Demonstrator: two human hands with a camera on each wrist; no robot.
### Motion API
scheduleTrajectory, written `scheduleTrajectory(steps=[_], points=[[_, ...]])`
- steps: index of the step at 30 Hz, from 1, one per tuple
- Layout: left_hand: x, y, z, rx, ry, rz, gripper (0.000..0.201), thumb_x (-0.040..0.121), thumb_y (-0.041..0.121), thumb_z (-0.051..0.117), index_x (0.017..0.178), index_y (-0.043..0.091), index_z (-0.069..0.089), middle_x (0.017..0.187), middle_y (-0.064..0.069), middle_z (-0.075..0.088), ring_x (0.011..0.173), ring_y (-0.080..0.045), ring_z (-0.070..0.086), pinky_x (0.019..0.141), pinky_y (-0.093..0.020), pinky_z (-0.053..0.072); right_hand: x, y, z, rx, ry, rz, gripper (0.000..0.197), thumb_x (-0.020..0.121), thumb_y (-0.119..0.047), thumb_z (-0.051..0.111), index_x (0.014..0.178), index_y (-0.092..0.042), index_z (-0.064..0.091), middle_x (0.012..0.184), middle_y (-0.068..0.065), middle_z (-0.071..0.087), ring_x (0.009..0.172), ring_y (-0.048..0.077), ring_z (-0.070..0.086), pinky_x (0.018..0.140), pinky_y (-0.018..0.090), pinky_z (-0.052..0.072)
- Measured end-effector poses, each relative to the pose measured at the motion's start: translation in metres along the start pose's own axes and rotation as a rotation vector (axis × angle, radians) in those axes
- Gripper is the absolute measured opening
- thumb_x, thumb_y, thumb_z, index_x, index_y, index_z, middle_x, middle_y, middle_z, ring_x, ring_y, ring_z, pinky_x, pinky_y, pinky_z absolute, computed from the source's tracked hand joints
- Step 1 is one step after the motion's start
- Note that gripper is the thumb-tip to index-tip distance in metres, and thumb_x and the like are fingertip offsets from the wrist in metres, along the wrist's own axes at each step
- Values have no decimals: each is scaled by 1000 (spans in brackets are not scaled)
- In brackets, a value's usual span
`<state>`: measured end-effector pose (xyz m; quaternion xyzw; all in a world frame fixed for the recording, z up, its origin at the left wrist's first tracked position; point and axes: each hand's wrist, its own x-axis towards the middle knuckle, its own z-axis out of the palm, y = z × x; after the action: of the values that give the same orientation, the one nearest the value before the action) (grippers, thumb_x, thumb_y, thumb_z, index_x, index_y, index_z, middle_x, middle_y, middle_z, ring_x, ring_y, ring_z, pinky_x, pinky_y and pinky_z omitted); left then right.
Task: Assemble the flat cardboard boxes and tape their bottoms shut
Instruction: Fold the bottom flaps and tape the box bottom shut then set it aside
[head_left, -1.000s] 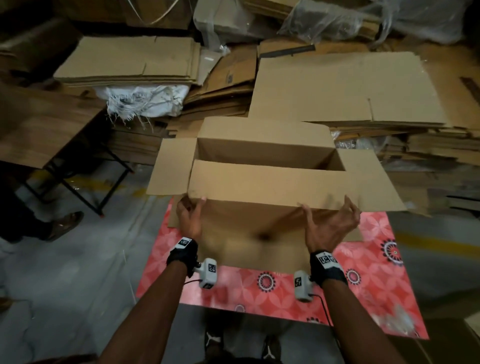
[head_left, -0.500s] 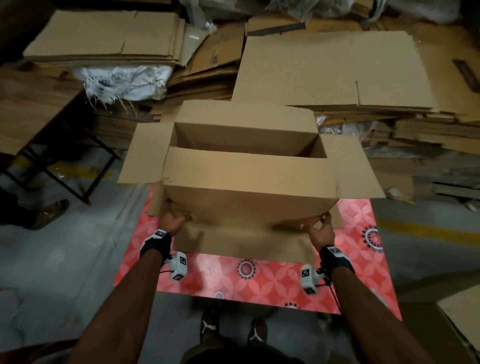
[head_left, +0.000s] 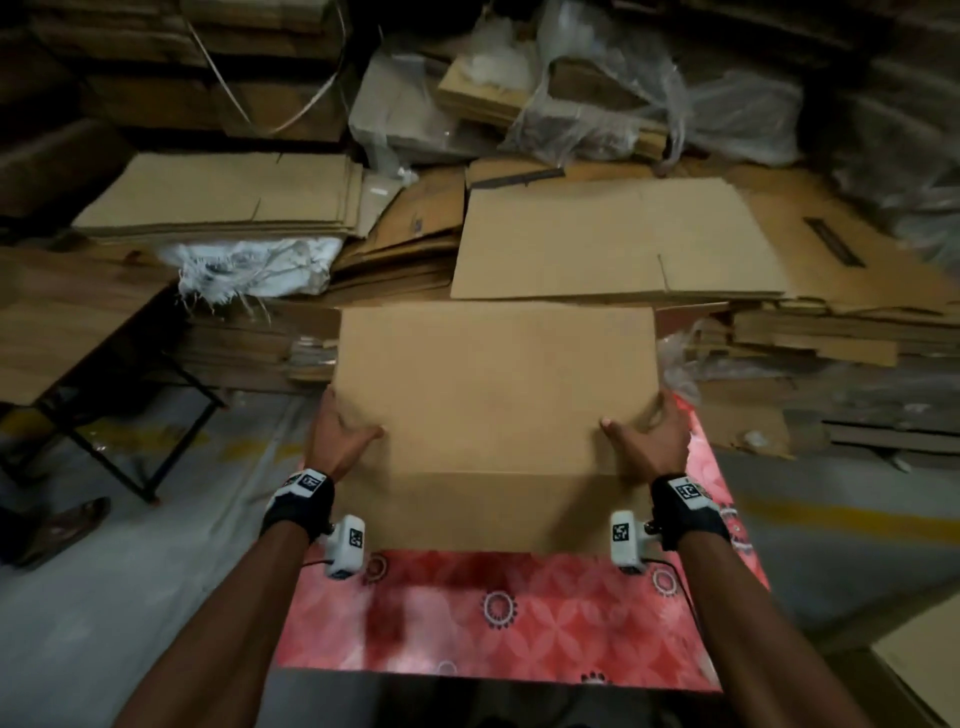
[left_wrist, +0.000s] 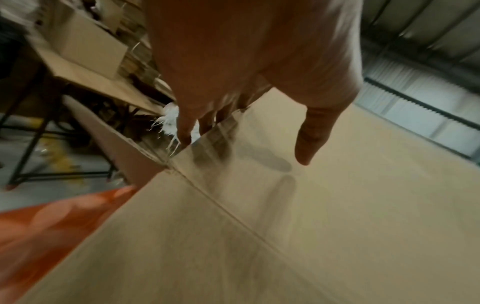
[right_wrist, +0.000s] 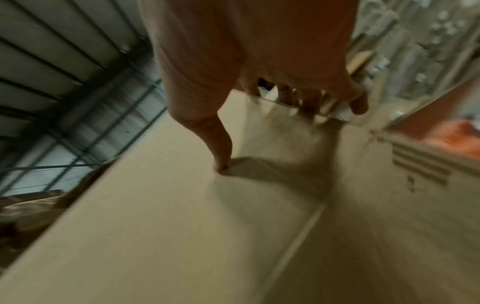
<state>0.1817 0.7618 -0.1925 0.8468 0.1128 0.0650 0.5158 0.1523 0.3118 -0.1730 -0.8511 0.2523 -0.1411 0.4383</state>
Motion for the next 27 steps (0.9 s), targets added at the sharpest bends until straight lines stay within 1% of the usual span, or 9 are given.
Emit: scheduleTrajectory(steps=[3,5,7,11,13,17,20,24,27], points=[[18,27,-5,48,-56,-30,87,61,33,88,137,15,50,115,-2,70,105,-26,67,95,-39,53,7,-26,-20,-17,37,-115,94,67,-45,90,147,-23,46,141,13,54,130,35,52,109,44,45],[24,39,-5,138,-85,-55,84,47,52,81,119,13,60,109,-9,70,101,-32,67,92,-43,56,10,-37,-26,-47,41,-119,99,58,-56,87,143,-30,43,134,11,59,122,35,58,103,49,50],[27,44,-4,217,-119,-80,86,40,62,73,110,12,61,111,-12,66,103,-34,64,91,-43,55,12,-41,-26,-105,-1,-95,105,49,-70,80,139,-32,42,129,9,61,116,36,61,97,52,54],[31,30,-2,260,-203,-101,99,39,64,75,123,16,55,132,-12,56,119,-33,58,102,-44,50,12,-25,-20,-237,-147,-50,104,45,-75,79,131,-24,50,125,11,63,115,37,62,96,51,54],[25,23,-2,280,-239,-102,105,43,61,77,131,10,53,146,-13,44,130,-33,51,107,-44,46,7,-15,-15,-285,-210,-48,107,52,-67,84,140,-19,48,132,15,61,120,36,59,101,48,52],[9,15,1,316,-258,-96,109,53,49,83,145,4,43,153,-18,40,136,-36,45,109,-46,43,-7,7,-1,-311,-308,16,121,51,-65,85,153,-18,40,145,18,53,126,37,56,107,43,47],[2,9,1,511,-263,-130,123,50,67,68,157,20,30,168,-13,13,148,-38,29,116,-47,34,-22,13,10,-353,-294,16,115,64,-65,84,157,-22,34,149,19,45,131,41,52,109,46,46],[-6,-2,-4,726,-224,-117,99,82,66,58,162,31,11,168,-22,-8,154,-46,1,120,-63,10,-36,10,29,-407,-317,-22,120,59,-84,67,158,-29,28,157,17,34,134,44,49,108,52,46],[-13,-13,-11,841,-198,-73,86,94,65,46,163,32,7,168,-22,-12,154,-46,-11,118,-68,-4,-51,4,46,-442,-317,-65,109,69,-84,64,158,-32,26,161,15,28,134,46,48,106,56,46]])
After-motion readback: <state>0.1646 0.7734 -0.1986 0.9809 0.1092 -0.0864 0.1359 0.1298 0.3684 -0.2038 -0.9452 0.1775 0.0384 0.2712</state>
